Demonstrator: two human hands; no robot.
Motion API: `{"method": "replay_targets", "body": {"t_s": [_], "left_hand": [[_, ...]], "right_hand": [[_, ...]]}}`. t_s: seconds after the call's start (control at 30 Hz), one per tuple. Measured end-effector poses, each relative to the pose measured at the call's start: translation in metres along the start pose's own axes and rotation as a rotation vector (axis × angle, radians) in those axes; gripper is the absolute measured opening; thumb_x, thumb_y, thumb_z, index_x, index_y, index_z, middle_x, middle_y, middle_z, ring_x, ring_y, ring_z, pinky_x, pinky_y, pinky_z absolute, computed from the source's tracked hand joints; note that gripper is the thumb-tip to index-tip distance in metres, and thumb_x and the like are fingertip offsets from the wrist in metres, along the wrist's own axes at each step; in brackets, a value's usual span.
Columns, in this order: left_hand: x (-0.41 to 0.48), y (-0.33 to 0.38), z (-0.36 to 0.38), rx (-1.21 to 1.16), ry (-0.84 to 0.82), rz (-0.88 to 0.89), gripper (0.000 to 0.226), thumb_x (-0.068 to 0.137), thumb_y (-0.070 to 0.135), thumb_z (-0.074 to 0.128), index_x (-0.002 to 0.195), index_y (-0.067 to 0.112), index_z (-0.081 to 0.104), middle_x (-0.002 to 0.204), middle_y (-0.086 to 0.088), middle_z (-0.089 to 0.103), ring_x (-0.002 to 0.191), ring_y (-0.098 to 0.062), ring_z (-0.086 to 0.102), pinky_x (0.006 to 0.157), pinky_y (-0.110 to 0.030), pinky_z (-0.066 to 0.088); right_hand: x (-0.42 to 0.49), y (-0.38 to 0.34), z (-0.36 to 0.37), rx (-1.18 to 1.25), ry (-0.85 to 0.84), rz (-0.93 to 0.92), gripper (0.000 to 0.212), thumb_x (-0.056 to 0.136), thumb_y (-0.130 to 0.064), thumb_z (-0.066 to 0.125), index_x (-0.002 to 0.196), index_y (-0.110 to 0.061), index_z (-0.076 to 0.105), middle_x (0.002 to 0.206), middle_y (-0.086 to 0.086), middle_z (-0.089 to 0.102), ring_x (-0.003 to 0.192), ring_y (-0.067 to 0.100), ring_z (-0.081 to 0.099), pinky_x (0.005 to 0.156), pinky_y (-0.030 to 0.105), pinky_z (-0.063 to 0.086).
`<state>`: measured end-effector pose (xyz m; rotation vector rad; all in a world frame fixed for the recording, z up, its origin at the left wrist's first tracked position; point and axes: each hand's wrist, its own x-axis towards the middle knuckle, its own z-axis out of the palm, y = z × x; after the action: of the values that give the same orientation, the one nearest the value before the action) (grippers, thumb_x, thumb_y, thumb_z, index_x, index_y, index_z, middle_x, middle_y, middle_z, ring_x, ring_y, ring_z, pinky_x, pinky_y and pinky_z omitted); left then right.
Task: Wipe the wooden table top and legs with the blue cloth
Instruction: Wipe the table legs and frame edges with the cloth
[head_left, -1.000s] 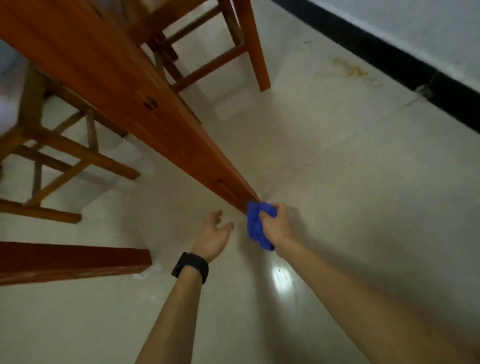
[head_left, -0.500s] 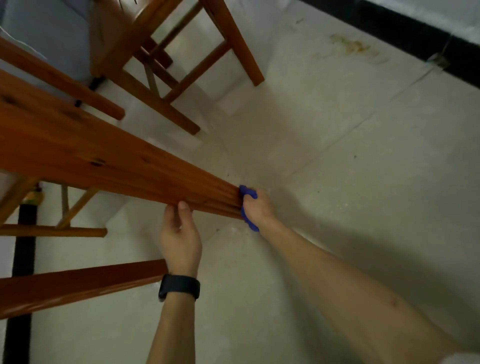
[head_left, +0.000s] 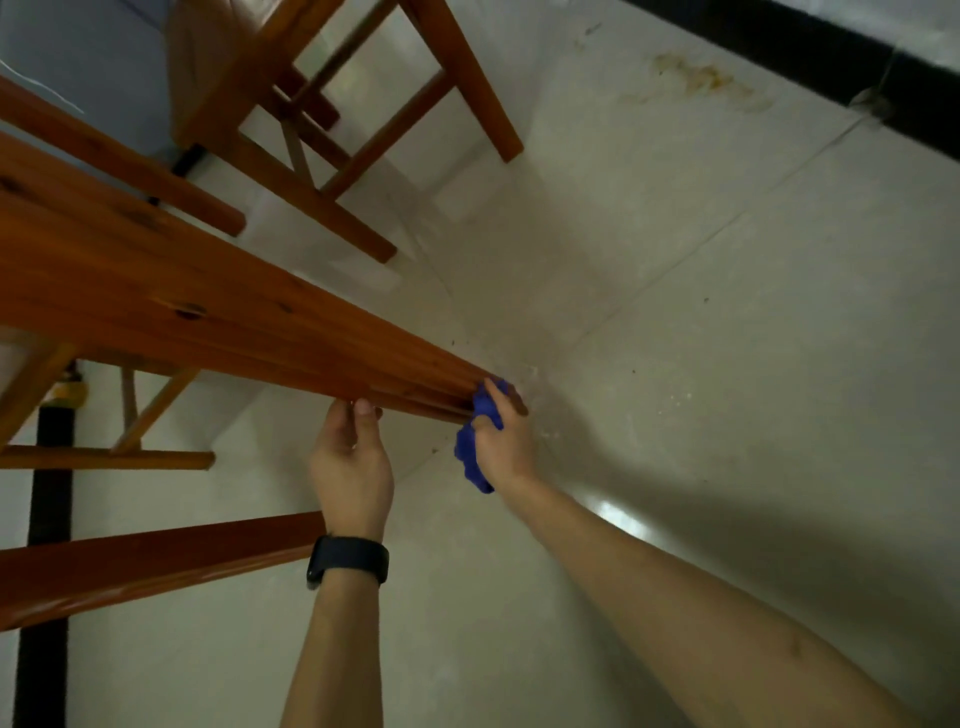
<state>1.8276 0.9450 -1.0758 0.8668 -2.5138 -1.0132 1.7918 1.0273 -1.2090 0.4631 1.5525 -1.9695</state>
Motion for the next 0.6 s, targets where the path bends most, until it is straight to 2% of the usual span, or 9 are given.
{"method": "replay_targets", "body": {"t_s": [0.07, 0.13, 0.17, 0.2, 0.23, 0.3, 0.4, 0.5, 0.6], "left_hand": [[0.002, -0.003, -0.001, 0.01, -0.001, 0.001, 0.017, 0.103, 0.034, 0.047, 0.107, 0.047, 0.057, 0.103, 0.029, 0.063, 0.101, 0.001, 0.063, 0.094, -0.036, 0.051], [0.003, -0.003, -0.002, 0.006, -0.01, 0.004, 0.015, 0.103, 0.033, 0.048, 0.105, 0.047, 0.055, 0.101, 0.025, 0.063, 0.098, 0.001, 0.063, 0.093, -0.033, 0.048], [0.003, -0.004, -0.003, 0.005, -0.016, 0.009, 0.012, 0.103, 0.032, 0.048, 0.106, 0.042, 0.054, 0.1, 0.02, 0.063, 0.097, -0.002, 0.062, 0.093, -0.033, 0.047], [0.003, -0.005, -0.005, 0.005, -0.02, 0.016, 0.01, 0.103, 0.031, 0.048, 0.108, 0.038, 0.053, 0.101, 0.015, 0.063, 0.098, -0.005, 0.062, 0.093, -0.032, 0.046], [0.003, -0.005, -0.006, 0.009, -0.025, 0.021, 0.009, 0.103, 0.031, 0.048, 0.109, 0.037, 0.052, 0.101, 0.012, 0.063, 0.1, -0.009, 0.062, 0.092, -0.032, 0.045], [0.004, -0.007, -0.007, 0.02, -0.036, 0.023, 0.011, 0.103, 0.036, 0.047, 0.112, 0.038, 0.053, 0.101, 0.014, 0.064, 0.104, -0.012, 0.064, 0.091, -0.032, 0.046], [0.0, -0.01, -0.009, 0.027, -0.074, 0.016, 0.028, 0.102, 0.045, 0.044, 0.127, 0.039, 0.055, 0.109, 0.017, 0.066, 0.106, -0.005, 0.064, 0.093, -0.036, 0.05], [-0.004, -0.011, -0.012, 0.022, -0.121, 0.028, 0.035, 0.103, 0.043, 0.043, 0.137, 0.041, 0.05, 0.122, 0.018, 0.063, 0.111, -0.004, 0.062, 0.096, -0.034, 0.048], [-0.003, -0.015, -0.015, 0.012, -0.154, 0.064, 0.031, 0.103, 0.042, 0.043, 0.133, 0.044, 0.052, 0.127, 0.021, 0.061, 0.118, -0.009, 0.06, 0.101, -0.038, 0.047]], "right_hand": [[-0.006, 0.011, -0.002, 0.127, 0.005, 0.074, 0.046, 0.092, -0.016, 0.053, 0.13, -0.041, 0.059, 0.12, -0.011, 0.053, 0.108, 0.013, 0.054, 0.099, 0.031, 0.046], [-0.011, 0.03, -0.01, 0.279, 0.048, 0.248, 0.026, 0.083, -0.021, 0.058, 0.092, -0.039, 0.074, 0.096, -0.005, 0.069, 0.085, 0.017, 0.064, 0.078, 0.034, 0.056], [-0.014, 0.041, -0.014, 0.309, 0.021, 0.314, 0.019, 0.084, -0.028, 0.058, 0.069, -0.033, 0.068, 0.07, -0.004, 0.065, 0.062, 0.015, 0.059, 0.055, 0.028, 0.05], [-0.016, 0.05, -0.017, 0.336, -0.002, 0.402, 0.036, 0.088, -0.035, 0.055, 0.053, -0.026, 0.055, 0.051, -0.005, 0.05, 0.044, 0.014, 0.046, 0.043, 0.023, 0.031], [-0.011, 0.066, -0.015, 0.35, 0.033, 0.455, 0.05, 0.093, -0.041, 0.051, 0.048, -0.021, 0.044, 0.043, -0.005, 0.036, 0.037, 0.014, 0.033, 0.045, 0.023, 0.018], [-0.001, 0.077, -0.013, 0.344, 0.118, 0.493, 0.046, 0.093, -0.051, 0.049, 0.056, -0.024, 0.041, 0.044, -0.004, 0.034, 0.035, 0.014, 0.032, 0.045, 0.023, 0.023], [0.026, 0.083, -0.009, 0.371, -0.013, 0.437, 0.049, 0.086, -0.062, 0.053, 0.06, -0.026, 0.033, 0.048, -0.003, 0.035, 0.031, 0.014, 0.032, 0.041, 0.022, 0.036], [0.008, 0.03, -0.009, 0.334, -0.12, 0.466, 0.042, 0.088, -0.038, 0.046, 0.051, -0.023, 0.033, 0.047, -0.006, 0.031, 0.036, 0.01, 0.029, 0.046, 0.011, 0.013], [0.001, 0.023, 0.007, 0.391, -0.106, 0.498, 0.019, 0.086, -0.018, 0.051, 0.07, -0.02, 0.061, 0.061, -0.002, 0.055, 0.057, 0.017, 0.051, 0.05, 0.021, 0.032]]}}
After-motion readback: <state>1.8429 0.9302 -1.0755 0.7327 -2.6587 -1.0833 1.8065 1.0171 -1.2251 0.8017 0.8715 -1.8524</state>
